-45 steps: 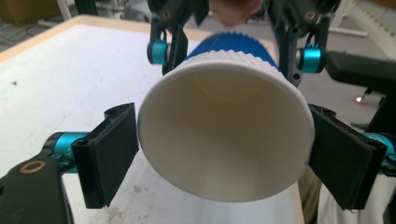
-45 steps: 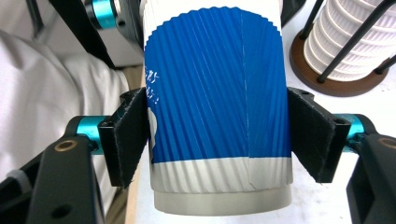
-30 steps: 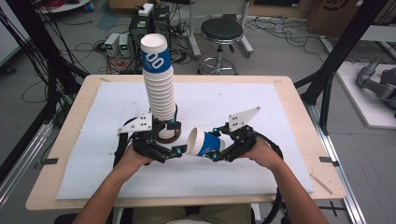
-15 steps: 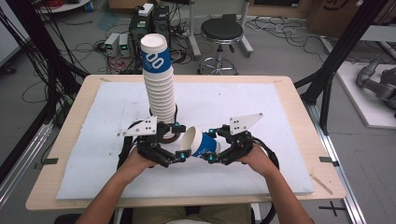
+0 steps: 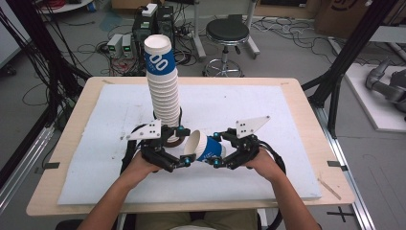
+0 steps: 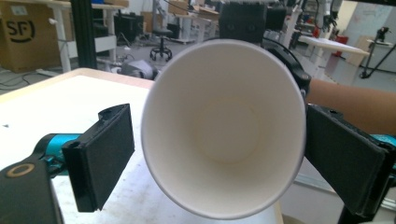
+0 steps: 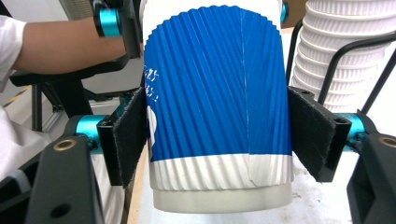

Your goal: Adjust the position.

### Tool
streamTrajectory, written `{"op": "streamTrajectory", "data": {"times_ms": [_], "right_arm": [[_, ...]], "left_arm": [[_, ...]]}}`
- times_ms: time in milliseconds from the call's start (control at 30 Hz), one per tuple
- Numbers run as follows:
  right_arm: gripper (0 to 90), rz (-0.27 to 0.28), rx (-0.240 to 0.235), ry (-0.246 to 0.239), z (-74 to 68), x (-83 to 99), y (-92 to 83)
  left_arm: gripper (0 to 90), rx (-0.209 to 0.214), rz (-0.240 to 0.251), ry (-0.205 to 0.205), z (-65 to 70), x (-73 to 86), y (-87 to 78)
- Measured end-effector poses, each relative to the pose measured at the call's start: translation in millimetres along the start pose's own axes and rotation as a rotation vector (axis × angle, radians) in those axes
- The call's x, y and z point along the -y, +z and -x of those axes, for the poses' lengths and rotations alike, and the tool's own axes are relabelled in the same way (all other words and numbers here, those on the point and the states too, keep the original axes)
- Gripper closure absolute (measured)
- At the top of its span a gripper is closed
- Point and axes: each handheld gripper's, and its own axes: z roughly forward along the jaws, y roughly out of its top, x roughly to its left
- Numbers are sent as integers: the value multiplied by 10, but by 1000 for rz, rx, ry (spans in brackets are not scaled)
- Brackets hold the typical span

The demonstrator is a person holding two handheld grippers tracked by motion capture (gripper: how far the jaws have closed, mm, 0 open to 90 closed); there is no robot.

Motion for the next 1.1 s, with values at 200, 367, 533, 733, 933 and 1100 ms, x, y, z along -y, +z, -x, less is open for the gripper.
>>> {"op": "streamTrajectory", "data": {"times_ms": [200,367,533,733,933,1100], "right_arm": [[265,17,-30,-8,-18,-11,21],[265,12,-31,-5,-15,-7,17],[265,4,-36,-5,-13,-4,23],[274,-24,-29,-17,-11,5,43],[170,-57,10,35,-30,5,67],[159,-60,32,49,-33,8,34]], "left_arm": [[105,17,-21,-13,7,12,32],[118,25,-20,-20,3,14,29],[154,35,-25,-17,6,12,22],[193,28,-60,5,9,16,19],[196,3,-114,25,23,-3,32],[195,-2,-139,23,13,-24,11]]}}
